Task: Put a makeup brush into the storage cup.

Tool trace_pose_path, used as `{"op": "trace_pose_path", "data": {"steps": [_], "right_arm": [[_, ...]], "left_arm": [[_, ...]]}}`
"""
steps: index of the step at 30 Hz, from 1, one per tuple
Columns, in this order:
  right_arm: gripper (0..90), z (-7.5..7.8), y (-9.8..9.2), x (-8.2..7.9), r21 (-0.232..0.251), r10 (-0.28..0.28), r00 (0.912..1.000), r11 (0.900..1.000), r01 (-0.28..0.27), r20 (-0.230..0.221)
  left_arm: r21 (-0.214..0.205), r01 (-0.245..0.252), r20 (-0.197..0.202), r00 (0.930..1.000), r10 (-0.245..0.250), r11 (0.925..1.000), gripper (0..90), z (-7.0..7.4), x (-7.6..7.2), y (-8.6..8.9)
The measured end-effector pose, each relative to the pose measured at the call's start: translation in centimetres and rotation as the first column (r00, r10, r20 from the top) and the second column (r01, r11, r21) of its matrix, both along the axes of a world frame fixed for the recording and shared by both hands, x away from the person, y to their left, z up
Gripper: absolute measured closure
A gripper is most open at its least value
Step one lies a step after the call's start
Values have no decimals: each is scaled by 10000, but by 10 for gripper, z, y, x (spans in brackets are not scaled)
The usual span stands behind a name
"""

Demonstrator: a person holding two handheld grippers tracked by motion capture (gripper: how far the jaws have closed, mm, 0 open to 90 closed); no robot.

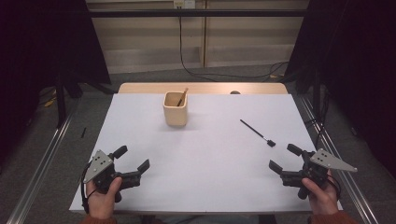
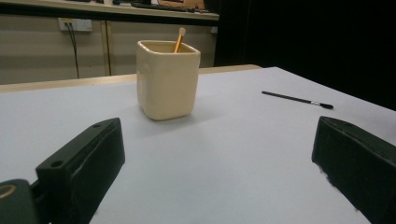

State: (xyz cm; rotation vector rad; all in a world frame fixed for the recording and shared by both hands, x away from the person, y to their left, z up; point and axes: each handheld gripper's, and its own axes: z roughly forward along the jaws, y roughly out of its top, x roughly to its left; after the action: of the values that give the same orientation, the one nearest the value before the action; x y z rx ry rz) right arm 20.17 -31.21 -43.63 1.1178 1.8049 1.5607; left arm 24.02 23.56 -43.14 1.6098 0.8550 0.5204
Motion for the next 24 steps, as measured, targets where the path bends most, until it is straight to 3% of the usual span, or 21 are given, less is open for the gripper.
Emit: {"op": "trace_pose_path", "data": {"steps": [10, 12, 17, 24], "right_arm": [[4, 3, 5, 18, -434, -29, 9990, 9991, 9, -442], [3, 5, 5, 23, -637, -16, 9993, 9980, -7, -362], [5, 15, 2, 35, -588, -103, 9999, 9982, 103, 7], [20, 24, 3, 57, -923, 88, 10000, 9957, -90, -32]], "left_arm": [[42, 78, -23, 10000, -78, 10000, 24, -1, 7, -3], [72, 57, -40, 10000, -57, 10000, 24, -2, 7, -3], [54, 190, -77, 9998, -190, 9998, 23, -1, 7, -6], [111, 152, -53, 9999, -151, 9998, 23, -2, 8, -5]]}}
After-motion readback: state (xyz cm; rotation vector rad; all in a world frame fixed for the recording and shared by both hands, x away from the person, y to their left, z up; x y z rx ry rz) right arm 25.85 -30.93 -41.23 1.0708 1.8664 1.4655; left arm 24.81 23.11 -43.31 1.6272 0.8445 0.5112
